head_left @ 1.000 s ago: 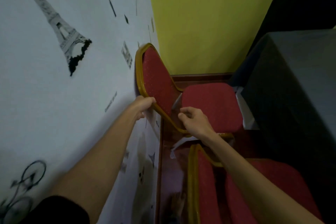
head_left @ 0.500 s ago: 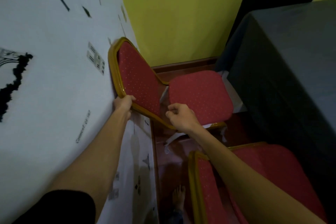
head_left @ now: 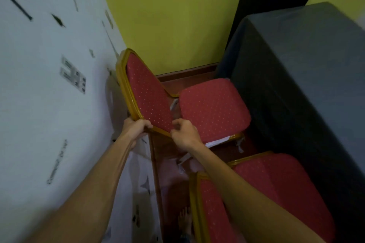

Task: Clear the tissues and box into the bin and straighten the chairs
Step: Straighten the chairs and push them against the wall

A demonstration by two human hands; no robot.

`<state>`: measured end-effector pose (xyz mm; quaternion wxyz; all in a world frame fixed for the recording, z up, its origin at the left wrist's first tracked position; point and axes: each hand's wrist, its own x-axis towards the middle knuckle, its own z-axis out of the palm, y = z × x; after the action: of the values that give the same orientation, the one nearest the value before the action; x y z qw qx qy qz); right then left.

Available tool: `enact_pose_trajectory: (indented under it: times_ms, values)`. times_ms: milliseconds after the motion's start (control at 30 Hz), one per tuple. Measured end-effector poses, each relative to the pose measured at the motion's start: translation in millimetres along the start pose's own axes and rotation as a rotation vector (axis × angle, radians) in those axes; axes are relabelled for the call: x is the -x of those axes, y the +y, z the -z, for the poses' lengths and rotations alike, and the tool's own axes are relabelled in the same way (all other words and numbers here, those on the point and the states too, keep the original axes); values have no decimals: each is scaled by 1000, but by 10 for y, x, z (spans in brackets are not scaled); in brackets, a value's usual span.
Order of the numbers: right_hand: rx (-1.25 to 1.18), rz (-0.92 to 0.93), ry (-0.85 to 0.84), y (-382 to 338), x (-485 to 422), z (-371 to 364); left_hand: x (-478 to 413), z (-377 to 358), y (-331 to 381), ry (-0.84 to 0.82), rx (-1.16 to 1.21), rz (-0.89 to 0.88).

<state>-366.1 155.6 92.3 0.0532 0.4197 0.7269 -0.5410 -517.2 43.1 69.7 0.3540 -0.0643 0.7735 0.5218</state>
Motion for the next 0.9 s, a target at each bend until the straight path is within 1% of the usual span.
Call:
enact_pose_trajectory:
  times_ms: [100, 233, 367, 467, 533, 600, 667, 767, 833, 900]
  values:
    - [20, -34, 34, 25, -32, 77, 29, -214, -23, -15, 0, -11]
    - [49, -60, 22, 126, -15, 114, 78, -487, -4, -44, -32, -39]
    - [56, -46, 16, 213, -46, 130, 130, -687, -41, 7, -128, -27]
    - [68, -27, -15, 226, -53, 96, 141, -704, -48, 0, -138, -21]
    - [74, -11, -57, 232, -52, 34, 130, -663, -9, -35, -168, -16]
    - [72, 0, -77, 248, -53, -42, 145, -612, 45, -106, -186, -13]
    - [65, 20, -67, 255, -57, -87, 173, -569, 132, -150, -121, -39]
    - [71, 60, -27, 240, -78, -105, 171, -520, 402, -74, 52, -180]
    - [107, 86, -1, 214, -95, -119, 144, -508, 560, -62, 70, -228]
    - [189, 112, 29, 183, -122, -136, 132, -506, 615, -85, 63, -219]
